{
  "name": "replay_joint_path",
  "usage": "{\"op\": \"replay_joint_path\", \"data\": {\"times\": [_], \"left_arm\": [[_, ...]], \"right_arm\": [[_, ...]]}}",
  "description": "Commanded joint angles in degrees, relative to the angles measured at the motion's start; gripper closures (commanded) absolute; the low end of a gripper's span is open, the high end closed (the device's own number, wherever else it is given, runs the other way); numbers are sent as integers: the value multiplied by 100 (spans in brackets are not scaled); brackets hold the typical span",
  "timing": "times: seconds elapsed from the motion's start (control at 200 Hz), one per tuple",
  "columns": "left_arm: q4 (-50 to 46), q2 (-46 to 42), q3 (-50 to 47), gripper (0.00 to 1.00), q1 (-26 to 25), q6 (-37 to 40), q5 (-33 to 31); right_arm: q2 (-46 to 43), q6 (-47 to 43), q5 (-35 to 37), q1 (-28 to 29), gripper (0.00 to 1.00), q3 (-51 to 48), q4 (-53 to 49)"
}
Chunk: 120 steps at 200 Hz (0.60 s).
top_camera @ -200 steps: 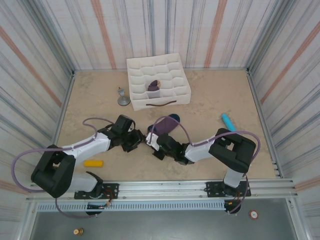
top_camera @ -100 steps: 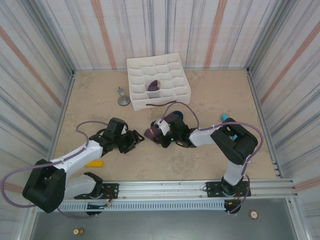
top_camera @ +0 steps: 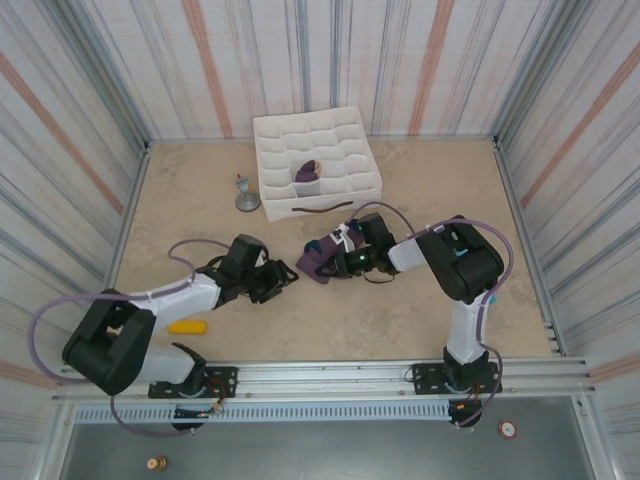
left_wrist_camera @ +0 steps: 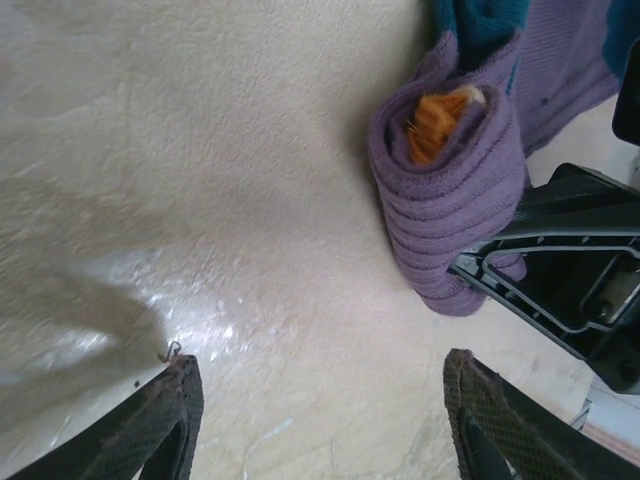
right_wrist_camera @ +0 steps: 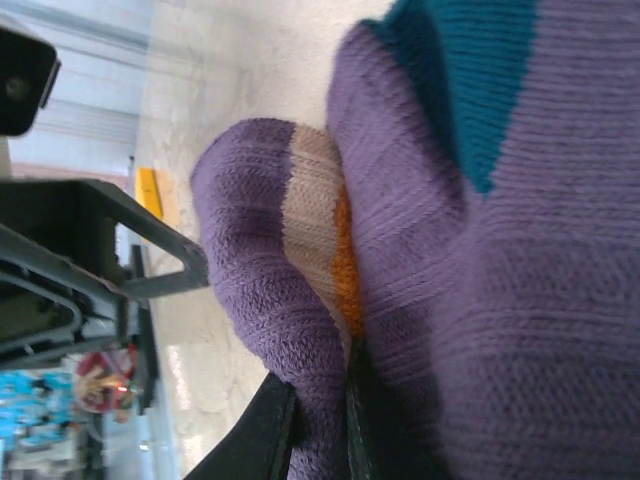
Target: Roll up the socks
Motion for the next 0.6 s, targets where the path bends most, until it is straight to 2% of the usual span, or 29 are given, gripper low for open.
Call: {"op": "replay_joint_path", "data": {"times": [0.0,0.22,0.596], "left_arm": [[308,355,365,36,-103,-7,-129],[528,1021,825,43,-210,-5,-341],[1160,1607,937,56,-216,-260,-560]], "right_arm": [[519,617,315,-97,100,75,-1288],[608,757,550,-169,100,197,-1706],[687,905,477,-252,100,145,-1606]]}}
